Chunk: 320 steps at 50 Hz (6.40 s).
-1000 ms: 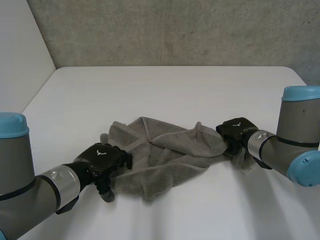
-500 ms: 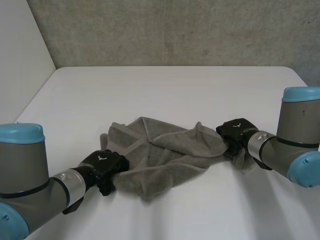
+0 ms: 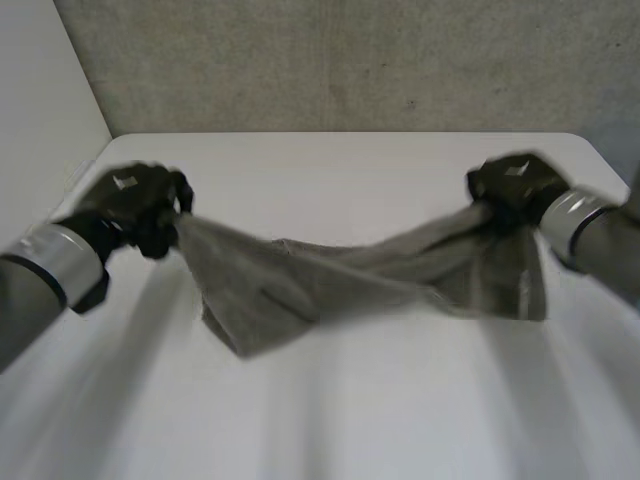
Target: Fold the towel.
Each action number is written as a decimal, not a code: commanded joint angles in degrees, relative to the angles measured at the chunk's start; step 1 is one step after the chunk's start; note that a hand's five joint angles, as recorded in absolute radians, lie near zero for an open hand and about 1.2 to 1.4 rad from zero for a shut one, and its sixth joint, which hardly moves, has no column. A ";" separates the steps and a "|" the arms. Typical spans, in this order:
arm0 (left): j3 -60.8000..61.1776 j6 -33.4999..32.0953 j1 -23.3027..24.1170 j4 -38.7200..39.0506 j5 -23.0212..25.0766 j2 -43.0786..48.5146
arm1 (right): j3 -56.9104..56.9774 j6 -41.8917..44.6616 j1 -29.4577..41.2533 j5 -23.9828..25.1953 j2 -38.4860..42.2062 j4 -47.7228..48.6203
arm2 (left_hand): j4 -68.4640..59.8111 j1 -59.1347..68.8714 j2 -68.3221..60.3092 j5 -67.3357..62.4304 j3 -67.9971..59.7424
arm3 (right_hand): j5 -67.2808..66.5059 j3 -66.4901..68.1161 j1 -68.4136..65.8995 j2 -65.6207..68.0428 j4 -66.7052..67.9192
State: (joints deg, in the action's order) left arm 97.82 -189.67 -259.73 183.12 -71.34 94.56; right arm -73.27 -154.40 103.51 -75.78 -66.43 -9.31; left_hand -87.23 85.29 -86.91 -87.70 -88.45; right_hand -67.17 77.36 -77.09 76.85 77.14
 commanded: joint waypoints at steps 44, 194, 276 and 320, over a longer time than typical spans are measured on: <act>-23.46 -0.26 4.85 -0.84 -0.91 15.22 | 21.33 2.08 0.20 1.60 12.73 -11.35 | 7.23 -5.29 6.91 17.70 8.45 | -2.83 2.64 -2.91 3.15 2.86; -15.20 0.17 6.70 9.10 -12.77 22.95 | -37.12 8.85 -22.39 28.85 -10.56 -1.68 | 7.23 -5.29 6.91 17.70 8.45 | 46.06 -46.25 45.98 -45.74 -46.03; -11.51 10.28 8.72 2.24 -12.07 11.70 | -13.04 -15.14 15.75 -2.44 12.20 16.60 | 7.23 -5.29 6.91 17.70 8.45 | 46.74 -46.92 46.66 -46.42 -46.71; -10.02 10.55 9.77 2.24 -12.16 9.50 | -5.39 -26.22 18.13 -4.63 18.71 16.69 | 7.23 -5.29 6.91 17.70 8.45 | -2.80 2.62 -2.88 3.13 2.83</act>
State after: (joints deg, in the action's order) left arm 87.83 -179.17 -249.95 185.36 -83.49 104.19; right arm -78.92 -180.80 121.72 -78.55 -47.08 7.32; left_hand -87.80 85.29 -87.16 -87.70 -88.77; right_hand -43.38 49.19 -54.18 52.57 50.47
